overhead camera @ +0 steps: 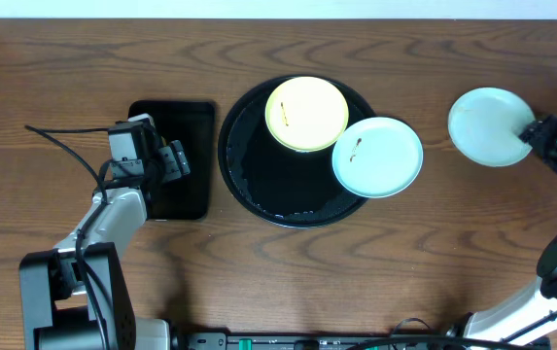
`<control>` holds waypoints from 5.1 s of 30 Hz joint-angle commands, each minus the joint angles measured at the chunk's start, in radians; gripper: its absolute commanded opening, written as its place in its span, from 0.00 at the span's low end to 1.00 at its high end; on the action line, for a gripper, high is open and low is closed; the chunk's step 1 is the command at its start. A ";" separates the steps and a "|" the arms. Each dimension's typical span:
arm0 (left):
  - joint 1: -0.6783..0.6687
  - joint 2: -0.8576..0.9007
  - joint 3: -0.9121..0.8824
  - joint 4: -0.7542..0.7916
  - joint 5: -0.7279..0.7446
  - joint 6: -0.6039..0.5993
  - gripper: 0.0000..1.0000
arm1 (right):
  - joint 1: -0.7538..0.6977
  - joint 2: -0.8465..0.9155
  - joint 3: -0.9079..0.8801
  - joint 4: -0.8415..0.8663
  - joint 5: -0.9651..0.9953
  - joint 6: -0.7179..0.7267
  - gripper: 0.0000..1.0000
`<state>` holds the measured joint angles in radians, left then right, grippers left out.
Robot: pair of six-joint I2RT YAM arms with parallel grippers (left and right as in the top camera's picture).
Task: Clean dirty plates on tray and stack at the side
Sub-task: 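Set the light-blue plate down on the table at the right side, then release the plate and move the right gripper back toward the round tray, then grasp the rim of the second light-blue plate with the right gripper, then lower the left gripper onto the sponge in the black tray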
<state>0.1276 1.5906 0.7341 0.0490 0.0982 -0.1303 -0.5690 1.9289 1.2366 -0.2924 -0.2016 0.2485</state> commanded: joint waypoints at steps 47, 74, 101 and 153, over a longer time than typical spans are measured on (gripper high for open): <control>0.003 -0.002 0.005 -0.003 -0.005 0.006 0.86 | 0.550 -0.239 -0.070 -0.465 0.033 -0.062 0.42; 0.003 -0.002 0.005 -0.003 -0.005 0.006 0.86 | 0.558 -0.284 -0.134 -0.277 -0.016 0.017 0.01; 0.000 -0.002 0.005 -0.002 -0.001 -0.017 0.86 | 1.032 -0.406 -0.119 -0.327 0.556 0.028 0.01; -0.011 -0.152 0.016 -0.074 -0.117 -0.035 0.63 | 1.032 -0.406 -0.119 -0.333 0.537 0.027 0.01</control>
<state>0.1169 1.4296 0.7357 -0.0437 -0.0044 -0.2371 0.4622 1.5200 1.1030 -0.6273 0.3317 0.2565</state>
